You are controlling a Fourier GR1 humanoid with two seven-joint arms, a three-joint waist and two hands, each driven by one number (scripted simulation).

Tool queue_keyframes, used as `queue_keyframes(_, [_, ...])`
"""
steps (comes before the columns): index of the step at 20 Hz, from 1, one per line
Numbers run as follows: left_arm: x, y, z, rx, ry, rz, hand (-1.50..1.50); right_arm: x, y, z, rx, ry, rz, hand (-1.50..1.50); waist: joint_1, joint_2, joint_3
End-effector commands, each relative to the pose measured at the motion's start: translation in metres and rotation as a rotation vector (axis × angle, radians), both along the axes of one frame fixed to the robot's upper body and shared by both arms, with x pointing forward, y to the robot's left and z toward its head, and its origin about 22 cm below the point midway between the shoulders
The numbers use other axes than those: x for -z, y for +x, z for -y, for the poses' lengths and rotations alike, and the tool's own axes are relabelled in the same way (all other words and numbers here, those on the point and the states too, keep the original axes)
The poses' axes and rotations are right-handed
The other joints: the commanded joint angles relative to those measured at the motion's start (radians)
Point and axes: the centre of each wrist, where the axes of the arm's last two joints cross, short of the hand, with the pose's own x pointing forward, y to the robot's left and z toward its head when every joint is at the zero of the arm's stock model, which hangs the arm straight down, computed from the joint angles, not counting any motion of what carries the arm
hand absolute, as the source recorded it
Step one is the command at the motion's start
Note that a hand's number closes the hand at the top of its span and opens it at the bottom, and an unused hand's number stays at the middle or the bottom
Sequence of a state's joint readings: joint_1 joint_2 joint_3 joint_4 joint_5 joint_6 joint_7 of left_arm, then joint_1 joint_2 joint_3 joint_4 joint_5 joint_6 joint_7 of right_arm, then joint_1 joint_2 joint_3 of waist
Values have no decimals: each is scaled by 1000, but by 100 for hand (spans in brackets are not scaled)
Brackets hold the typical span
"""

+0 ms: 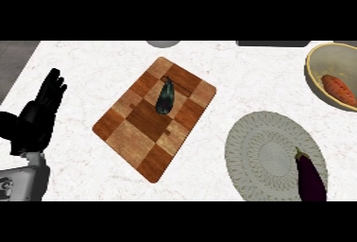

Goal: Pick the sweet potato from the placemat and place it in the bowl

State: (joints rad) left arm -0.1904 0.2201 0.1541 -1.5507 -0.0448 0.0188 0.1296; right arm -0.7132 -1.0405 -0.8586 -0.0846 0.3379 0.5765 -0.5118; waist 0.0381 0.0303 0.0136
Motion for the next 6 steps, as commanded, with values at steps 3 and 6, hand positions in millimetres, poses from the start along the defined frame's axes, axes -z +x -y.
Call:
queue_keyframes(3, [-3, -1, -4, -11, 0, -1, 0, 4, -27, 15, -73, 83, 73, -150, -5, -4, 3])
queue_keyframes(6, [1, -2, -1, -7, -7, -14, 0, -10, -28, 19, -75, 81, 101, -150, 2, -4, 2])
